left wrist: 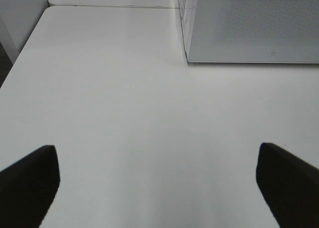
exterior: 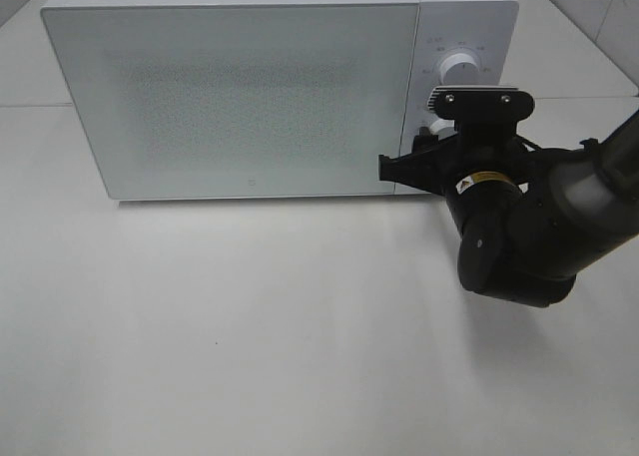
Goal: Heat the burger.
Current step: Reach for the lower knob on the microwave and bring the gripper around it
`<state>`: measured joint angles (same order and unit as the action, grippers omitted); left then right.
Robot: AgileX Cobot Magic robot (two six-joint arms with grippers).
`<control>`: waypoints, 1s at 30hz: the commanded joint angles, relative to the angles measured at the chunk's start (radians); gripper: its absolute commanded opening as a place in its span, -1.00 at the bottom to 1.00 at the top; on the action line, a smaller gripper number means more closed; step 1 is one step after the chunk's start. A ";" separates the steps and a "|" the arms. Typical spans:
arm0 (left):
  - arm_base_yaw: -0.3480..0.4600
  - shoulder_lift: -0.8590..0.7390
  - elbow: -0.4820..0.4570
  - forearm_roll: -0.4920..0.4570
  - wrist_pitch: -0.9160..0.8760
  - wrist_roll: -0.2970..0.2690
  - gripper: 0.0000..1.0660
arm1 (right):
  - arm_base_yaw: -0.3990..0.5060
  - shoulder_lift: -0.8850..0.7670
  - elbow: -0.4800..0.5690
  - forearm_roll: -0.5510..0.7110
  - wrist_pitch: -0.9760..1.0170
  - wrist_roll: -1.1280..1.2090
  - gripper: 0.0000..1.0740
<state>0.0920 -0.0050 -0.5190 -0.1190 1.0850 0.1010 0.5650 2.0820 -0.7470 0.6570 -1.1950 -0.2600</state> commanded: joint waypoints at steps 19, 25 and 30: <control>0.003 -0.012 0.002 -0.009 -0.012 -0.004 0.87 | -0.014 -0.001 -0.020 0.004 -0.200 0.146 -0.92; 0.003 -0.012 0.002 -0.009 -0.012 -0.004 0.87 | -0.014 -0.001 -0.020 -0.062 -0.215 0.457 -0.91; 0.003 -0.012 0.002 -0.009 -0.012 -0.004 0.87 | -0.014 -0.001 -0.020 -0.136 -0.222 0.798 -0.91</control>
<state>0.0920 -0.0050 -0.5190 -0.1200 1.0850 0.1010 0.5600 2.0830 -0.7410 0.6050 -1.1950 0.3900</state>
